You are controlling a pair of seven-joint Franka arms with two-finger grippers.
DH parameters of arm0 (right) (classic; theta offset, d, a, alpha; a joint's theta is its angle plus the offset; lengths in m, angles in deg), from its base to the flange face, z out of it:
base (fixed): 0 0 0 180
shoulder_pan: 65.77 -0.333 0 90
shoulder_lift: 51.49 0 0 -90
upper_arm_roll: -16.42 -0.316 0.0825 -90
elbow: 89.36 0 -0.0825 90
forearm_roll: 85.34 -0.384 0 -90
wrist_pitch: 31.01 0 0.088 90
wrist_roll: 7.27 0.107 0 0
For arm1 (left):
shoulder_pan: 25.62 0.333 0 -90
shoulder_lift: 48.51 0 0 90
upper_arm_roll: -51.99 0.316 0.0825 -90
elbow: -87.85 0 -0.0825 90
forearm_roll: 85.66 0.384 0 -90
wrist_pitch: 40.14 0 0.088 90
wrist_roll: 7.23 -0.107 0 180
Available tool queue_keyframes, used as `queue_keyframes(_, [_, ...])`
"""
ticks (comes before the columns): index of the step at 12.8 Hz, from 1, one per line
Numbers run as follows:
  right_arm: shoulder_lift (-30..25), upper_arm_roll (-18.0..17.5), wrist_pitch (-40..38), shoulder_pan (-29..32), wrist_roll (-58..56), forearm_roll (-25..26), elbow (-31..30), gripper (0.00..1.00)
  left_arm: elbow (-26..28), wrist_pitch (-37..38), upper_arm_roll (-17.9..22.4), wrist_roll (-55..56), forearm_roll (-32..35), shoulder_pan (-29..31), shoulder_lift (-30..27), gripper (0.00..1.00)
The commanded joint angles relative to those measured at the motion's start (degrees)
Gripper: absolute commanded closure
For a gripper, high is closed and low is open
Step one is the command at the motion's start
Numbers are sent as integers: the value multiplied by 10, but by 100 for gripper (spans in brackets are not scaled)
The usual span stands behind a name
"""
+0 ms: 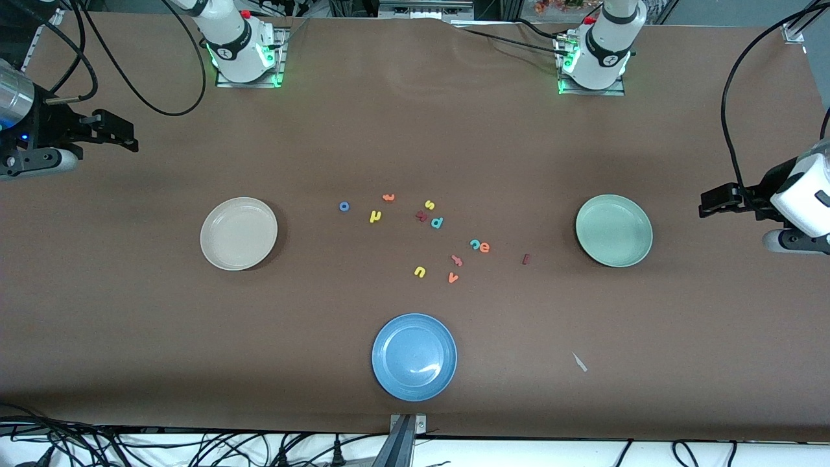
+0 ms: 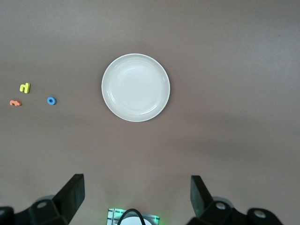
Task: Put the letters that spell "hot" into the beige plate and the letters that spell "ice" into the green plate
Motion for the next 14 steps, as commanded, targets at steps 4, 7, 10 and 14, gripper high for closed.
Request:
queue_keyframes(4, [9,-2,-18,3,-5,6,21,0,2,-4,1,-43,-16,3,-3,2])
queue_keyframes(7, [9,-2,-17,4,-6,2,21,0,3,-3,1,-45,-16,3,-3,2])
queue_keyframes(10, [9,-1,-18,4,-5,1,21,0,2,-3,1,-45,-16,3,-3,1])
queue_keyframes(14, [9,-2,-18,4,-5,2,20,0,13,0,1,-45,-16,3,-4,1])
